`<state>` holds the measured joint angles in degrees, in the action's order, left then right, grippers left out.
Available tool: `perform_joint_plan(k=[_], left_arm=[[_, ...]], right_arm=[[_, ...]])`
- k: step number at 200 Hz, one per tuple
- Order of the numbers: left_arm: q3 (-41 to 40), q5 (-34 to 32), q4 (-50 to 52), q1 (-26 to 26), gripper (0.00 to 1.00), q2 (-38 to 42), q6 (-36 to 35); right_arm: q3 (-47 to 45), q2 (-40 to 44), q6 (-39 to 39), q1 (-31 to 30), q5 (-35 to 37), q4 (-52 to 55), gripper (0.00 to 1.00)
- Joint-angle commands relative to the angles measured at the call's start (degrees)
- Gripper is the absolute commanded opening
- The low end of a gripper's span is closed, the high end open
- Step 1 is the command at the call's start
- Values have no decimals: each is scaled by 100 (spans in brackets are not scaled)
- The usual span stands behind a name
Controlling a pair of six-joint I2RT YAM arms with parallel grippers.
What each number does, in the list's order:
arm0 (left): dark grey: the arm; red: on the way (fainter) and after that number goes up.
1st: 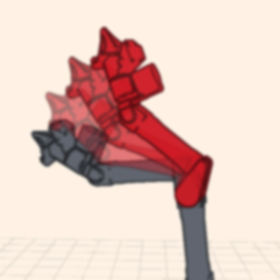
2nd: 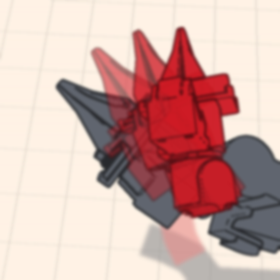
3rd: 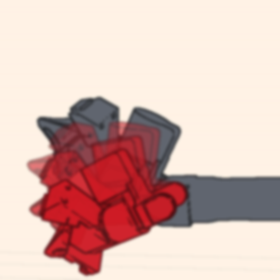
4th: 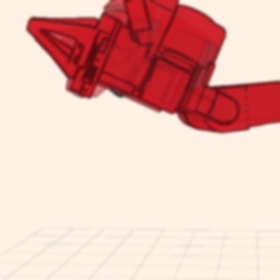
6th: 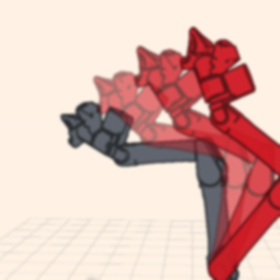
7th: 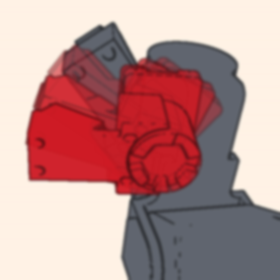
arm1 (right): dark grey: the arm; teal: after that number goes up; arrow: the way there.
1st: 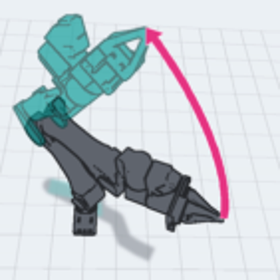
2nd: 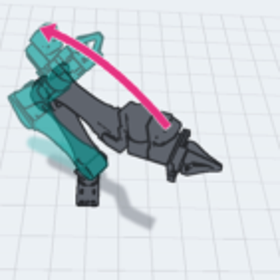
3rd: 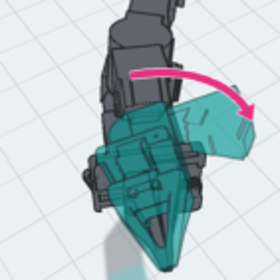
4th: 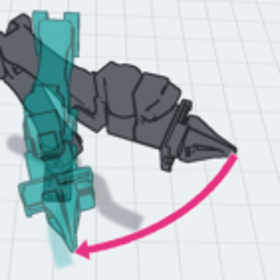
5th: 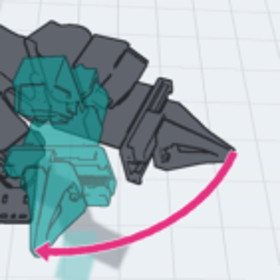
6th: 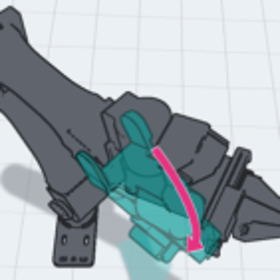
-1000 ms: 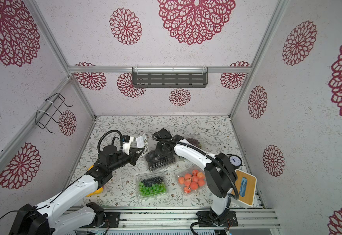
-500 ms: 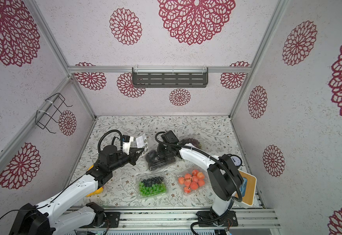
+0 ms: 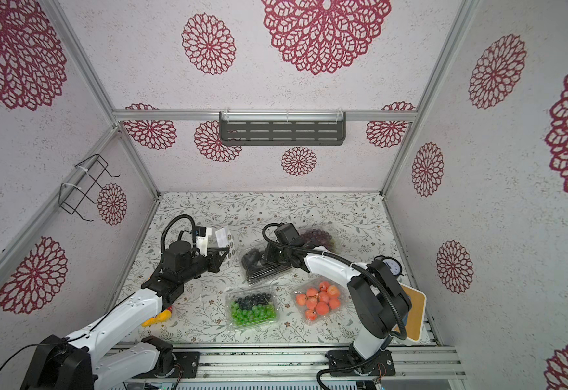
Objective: Label fruit boxes
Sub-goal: Place the label sticker at the center of the board.
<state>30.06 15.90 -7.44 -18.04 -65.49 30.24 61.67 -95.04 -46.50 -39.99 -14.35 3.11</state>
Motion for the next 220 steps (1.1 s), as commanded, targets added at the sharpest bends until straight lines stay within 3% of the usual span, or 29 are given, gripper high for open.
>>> perform_joint_plan(k=[1, 17, 45, 79, 106, 123, 140, 163, 168, 188, 220], left_arm=[[-48, 19, 703, 318, 0, -547, 608], [-54, 190, 653, 545, 0, -1142, 806], [100, 283, 655, 630, 0, -2193, 1221], [131, -342, 917, 506, 7, -2254, 1604], [188, -1093, 1615, 476, 28, -1886, 1793], [273, -1529, 2089, 450, 59, -1511, 1872], [552, -1873, 2707, 369, 79, -1340, 1914], [880, -2252, 3159, 181, 92, -1379, 2003], [929, -2277, 3113, 97, 99, -1428, 2055], [1451, -2653, 3443, -321, 98, -1947, 2109], [1975, -2741, 3602, -408, 98, -2678, 2211]], right_arm=[[152, 423, 409, -12, -91, -974, 0], [272, 474, 624, 118, -225, -1032, 0], [319, 533, 732, 478, -1069, -1340, 0], [250, 709, 1009, 725, -1601, -1498, 0], [181, 698, 1092, 862, -2149, -1708, 0], [136, 696, 1133, 935, -2251, -1759, 0], [91, 698, 1126, 977, -2399, -1820, 0], [60, 757, 1116, 993, -2455, -1804, 0], [69, 771, 1132, 993, -2442, -1760, 0], [47, 867, 1115, 998, -2432, -1732, 0], [-28, 1053, 1210, 996, -2325, -1611, 0]])
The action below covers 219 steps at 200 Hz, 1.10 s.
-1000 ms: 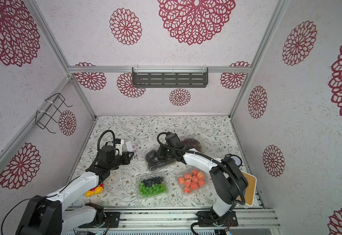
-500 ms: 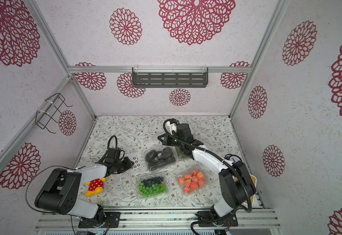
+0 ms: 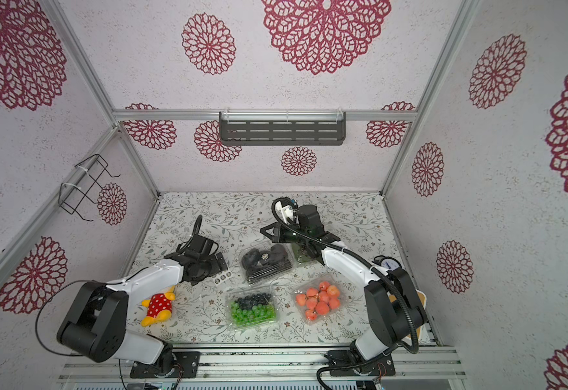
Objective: Label fruit boxes
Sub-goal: Place the label sticker at the center of the board, then pick up the label sticker from the center of the board.
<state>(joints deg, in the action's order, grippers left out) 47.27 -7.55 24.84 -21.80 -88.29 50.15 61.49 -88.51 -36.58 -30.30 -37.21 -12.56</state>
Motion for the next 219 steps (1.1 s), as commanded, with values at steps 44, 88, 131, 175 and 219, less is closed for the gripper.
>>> perform_joint_plan(k=[44, 88, 131, 175, 219], left_arm=[[1146, -641, 817, -359, 98, -1529, 282], [1179, -1199, 1336, -440, 98, -1845, 673], [1016, -1107, 1310, -527, 97, -2057, 498], [324, -907, 949, -180, 86, -1038, 48], [651, -990, 1341, -142, 81, -1182, -154]], right_arm=[[-70, 441, 261, 32, -3, -53, 0], [-103, 442, 285, 54, -49, -51, 0], [-142, 455, 256, 103, -73, -113, 0], [-225, 580, 238, 165, 66, -154, 0], [-296, 666, 224, 207, 99, -191, 0]])
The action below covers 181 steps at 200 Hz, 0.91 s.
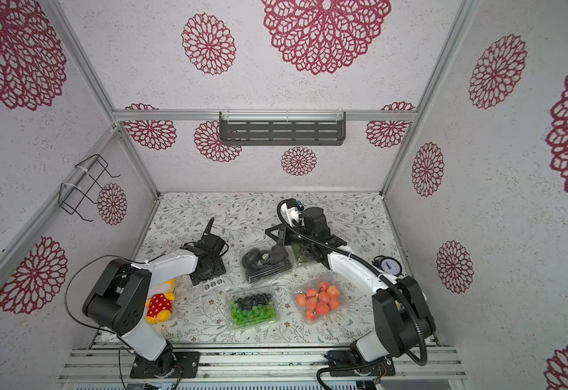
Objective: Label fruit boxes
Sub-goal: Pick up the label sticker from the center of the board.
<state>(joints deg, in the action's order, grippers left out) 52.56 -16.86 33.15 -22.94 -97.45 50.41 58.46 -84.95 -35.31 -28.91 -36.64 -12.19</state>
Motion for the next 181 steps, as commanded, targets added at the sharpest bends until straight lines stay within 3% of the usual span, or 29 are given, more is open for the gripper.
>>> perform_joint_plan(k=[1, 23, 39, 73, 127, 181], left_arm=[[123, -61, 505, -27, 81, -266, -181], [259, -106, 541, -161, 87, -31, -60], [418, -317, 1015, -336, 100, 123, 176], [-195, -25, 645, -503, 98, 729, 704], [-164, 92, 571, -589, 98, 431, 578], [-351, 305, 234, -187, 98, 131, 394]], right_arm=[[8, 311, 100, 68, 43, -226, 0], [-1, 330, 136, 78, 78, -204, 0], [-1, 330, 126, 84, 78, -204, 0], [40, 321, 173, 92, 87, -126, 0], [-49, 521, 182, 98, 64, -143, 0], [-106, 593, 161, 97, 63, -188, 0]])
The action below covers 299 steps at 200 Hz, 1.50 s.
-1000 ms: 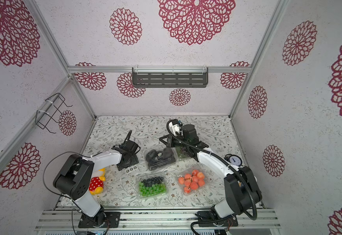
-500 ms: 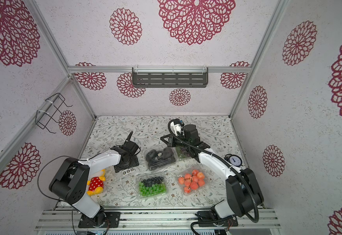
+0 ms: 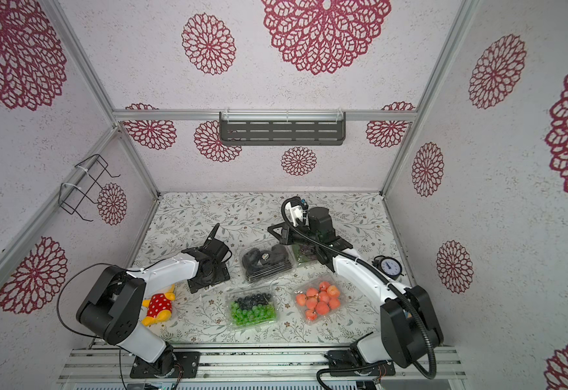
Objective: Label fruit boxes
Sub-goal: Pick up the label sticker from the center of the board.
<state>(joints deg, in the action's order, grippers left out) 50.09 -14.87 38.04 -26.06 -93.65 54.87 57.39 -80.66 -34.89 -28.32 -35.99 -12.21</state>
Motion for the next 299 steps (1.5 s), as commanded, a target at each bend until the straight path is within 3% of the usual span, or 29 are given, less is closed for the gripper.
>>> perform_joint_plan(k=[1, 30, 68, 84, 101, 130, 169, 206, 230, 299], left_arm=[[-104, 111, -268, 127, 99, -259, -54], [14, 160, -350, 128, 100, -531, -152], [-40, -19, 52, 113, 87, -613, 104], [-58, -353, 494, 4, 86, -584, 370], [-225, -197, 349, 7, 90, -576, 329], [-397, 15, 55, 68, 86, -672, 224], [-570, 333, -366, 219, 55, -665, 34], [-509, 402, -606, 254, 50, -890, -72], [-565, 488, -972, 258, 32, -508, -218], [-557, 569, -1262, 273, 21, 155, -522]], right_arm=[[1, 165, 122, 42, -3, -186, 0], [0, 132, 110, 45, -27, -218, 0], [-8, 139, 107, 44, -38, -196, 0], [-26, 169, 113, 45, -22, -207, 0], [-43, 174, 75, 45, -20, -254, 0], [-78, 200, 51, 45, -37, -278, 0], [-105, 220, 52, 45, -22, -301, 0], [-122, 219, 64, 45, 17, -287, 0], [-68, 8, 69, 1, -5, -307, 1], [411, -853, 263, -270, -241, -175, 2]])
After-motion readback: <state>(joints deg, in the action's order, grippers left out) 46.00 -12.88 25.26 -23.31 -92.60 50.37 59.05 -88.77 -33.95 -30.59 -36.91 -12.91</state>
